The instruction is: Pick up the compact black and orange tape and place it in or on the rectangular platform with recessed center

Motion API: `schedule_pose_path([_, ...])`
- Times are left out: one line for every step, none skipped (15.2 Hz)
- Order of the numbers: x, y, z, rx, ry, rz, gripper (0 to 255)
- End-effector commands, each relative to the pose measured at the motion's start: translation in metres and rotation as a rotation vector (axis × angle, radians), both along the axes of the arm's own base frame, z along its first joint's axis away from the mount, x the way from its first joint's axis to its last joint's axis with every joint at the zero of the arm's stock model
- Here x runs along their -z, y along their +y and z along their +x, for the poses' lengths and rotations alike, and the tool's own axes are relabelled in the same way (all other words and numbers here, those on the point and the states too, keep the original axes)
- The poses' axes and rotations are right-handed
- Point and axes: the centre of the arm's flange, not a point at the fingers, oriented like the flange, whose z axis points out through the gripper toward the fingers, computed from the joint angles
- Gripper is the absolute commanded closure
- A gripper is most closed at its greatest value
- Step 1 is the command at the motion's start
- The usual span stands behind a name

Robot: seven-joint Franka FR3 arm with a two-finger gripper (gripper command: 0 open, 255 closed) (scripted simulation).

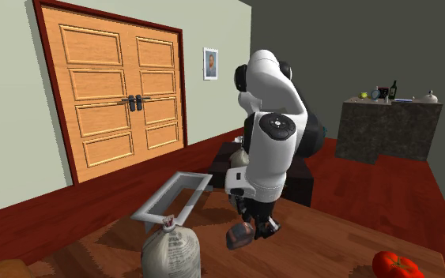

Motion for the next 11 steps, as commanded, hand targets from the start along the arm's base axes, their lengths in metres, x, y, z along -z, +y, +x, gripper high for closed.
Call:
schedule_pose_path([-0.011, 0.0, 0.0, 0.0, 0.0, 0.0, 255])
schedule_pose_path([-0.016, 0.0, 0.0, 0.0, 0.0, 0.0, 255])
schedule_pose_path([-0.022, 0.0, 0.0, 0.0, 0.0, 0.0, 255])
schedule_pose_path([-0.027, 0.0, 0.0, 0.0, 0.0, 0.0, 255])
schedule_pose_path([-0.032, 0.0, 0.0, 0.0, 0.0, 0.0, 255])
schedule_pose_path([-0.037, 0.0, 0.0, 0.0, 0.0, 0.0, 255])
schedule_pose_path([-0.043, 0.0, 0.0, 0.0, 0.0, 0.0, 255])
schedule_pose_path([-0.048, 0.0, 0.0, 0.0, 0.0, 0.0, 255])
schedule_pose_path([-0.053, 0.0, 0.0, 0.0, 0.0, 0.0, 255])
schedule_pose_path([-0.059, 0.0, 0.0, 0.0, 0.0, 0.0, 255])
schedule_pose_path([-0.064, 0.0, 0.0, 0.0, 0.0, 0.0, 255])
